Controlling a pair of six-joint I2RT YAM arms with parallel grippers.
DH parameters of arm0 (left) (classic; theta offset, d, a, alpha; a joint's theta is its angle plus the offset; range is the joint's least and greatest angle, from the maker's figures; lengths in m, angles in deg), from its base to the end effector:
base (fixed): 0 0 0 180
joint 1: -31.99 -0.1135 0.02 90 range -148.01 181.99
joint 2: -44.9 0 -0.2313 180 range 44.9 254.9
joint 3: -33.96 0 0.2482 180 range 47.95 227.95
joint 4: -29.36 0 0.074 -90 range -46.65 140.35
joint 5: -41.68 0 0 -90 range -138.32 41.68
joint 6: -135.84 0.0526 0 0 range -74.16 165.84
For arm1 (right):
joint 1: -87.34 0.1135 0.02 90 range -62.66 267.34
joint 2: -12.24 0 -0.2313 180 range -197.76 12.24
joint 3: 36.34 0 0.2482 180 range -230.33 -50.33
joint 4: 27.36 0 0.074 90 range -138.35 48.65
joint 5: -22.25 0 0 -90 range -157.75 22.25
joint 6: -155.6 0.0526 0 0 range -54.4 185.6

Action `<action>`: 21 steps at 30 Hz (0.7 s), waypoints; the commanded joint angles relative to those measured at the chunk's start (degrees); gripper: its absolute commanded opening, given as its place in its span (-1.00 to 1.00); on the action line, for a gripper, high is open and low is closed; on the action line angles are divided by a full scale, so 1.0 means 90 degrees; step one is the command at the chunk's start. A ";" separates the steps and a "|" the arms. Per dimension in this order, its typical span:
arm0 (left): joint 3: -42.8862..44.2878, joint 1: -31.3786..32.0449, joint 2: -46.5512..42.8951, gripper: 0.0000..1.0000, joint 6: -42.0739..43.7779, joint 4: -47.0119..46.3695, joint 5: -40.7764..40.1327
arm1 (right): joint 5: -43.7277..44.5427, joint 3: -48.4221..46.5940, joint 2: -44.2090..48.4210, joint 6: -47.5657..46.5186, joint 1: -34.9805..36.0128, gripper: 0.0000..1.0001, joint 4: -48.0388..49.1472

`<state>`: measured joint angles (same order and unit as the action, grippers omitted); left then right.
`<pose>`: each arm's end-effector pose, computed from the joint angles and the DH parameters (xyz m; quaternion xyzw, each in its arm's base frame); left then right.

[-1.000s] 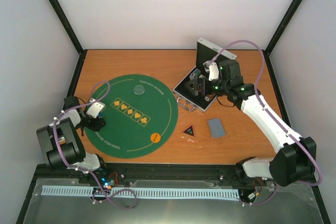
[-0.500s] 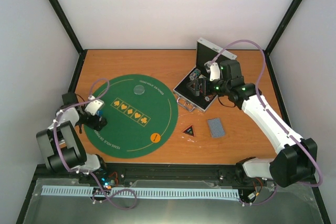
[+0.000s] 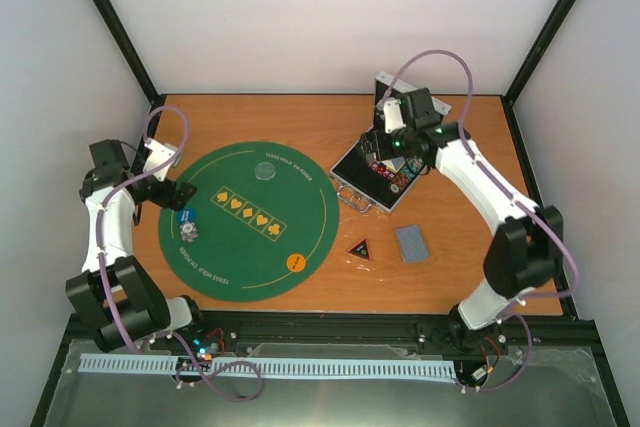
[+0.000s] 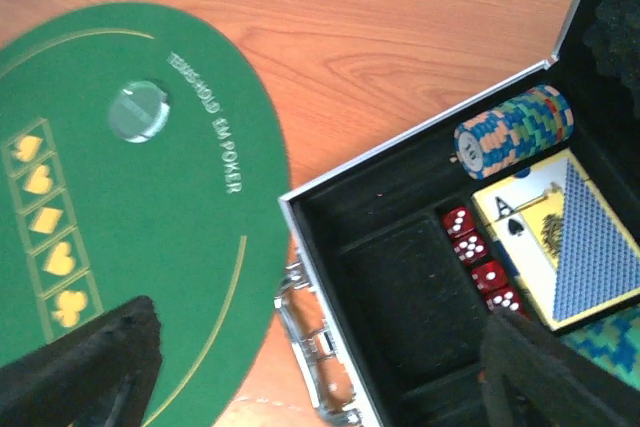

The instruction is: Distribute texas hold em gaming equipment

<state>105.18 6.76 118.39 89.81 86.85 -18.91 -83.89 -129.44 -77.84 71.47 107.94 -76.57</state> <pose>0.2486 0.0886 0.2219 0.2174 0.9105 -0.0584 0.3468 0.3266 0.1384 0.2680 -0.1697 0.9043 0.2114 0.3297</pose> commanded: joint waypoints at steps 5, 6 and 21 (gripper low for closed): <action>0.0823 0.0249 0.0321 1.00 -0.1332 0.0462 0.0877 | 0.0904 -0.1905 -0.2000 -0.0810 0.0065 0.38 -0.1085; 0.0879 0.0268 0.0373 1.00 -0.1368 0.0476 0.0948 | 0.1051 -0.2104 -0.2222 -0.0859 0.0085 0.35 -0.1174; 0.0983 0.0313 0.0671 1.00 -0.1397 0.0352 0.1050 | 0.2855 -0.4157 -0.4491 -0.1736 0.0316 0.02 -0.1916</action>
<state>111.56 9.34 123.44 78.00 89.67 -10.95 -62.56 -162.86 -115.74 58.33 110.65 -92.68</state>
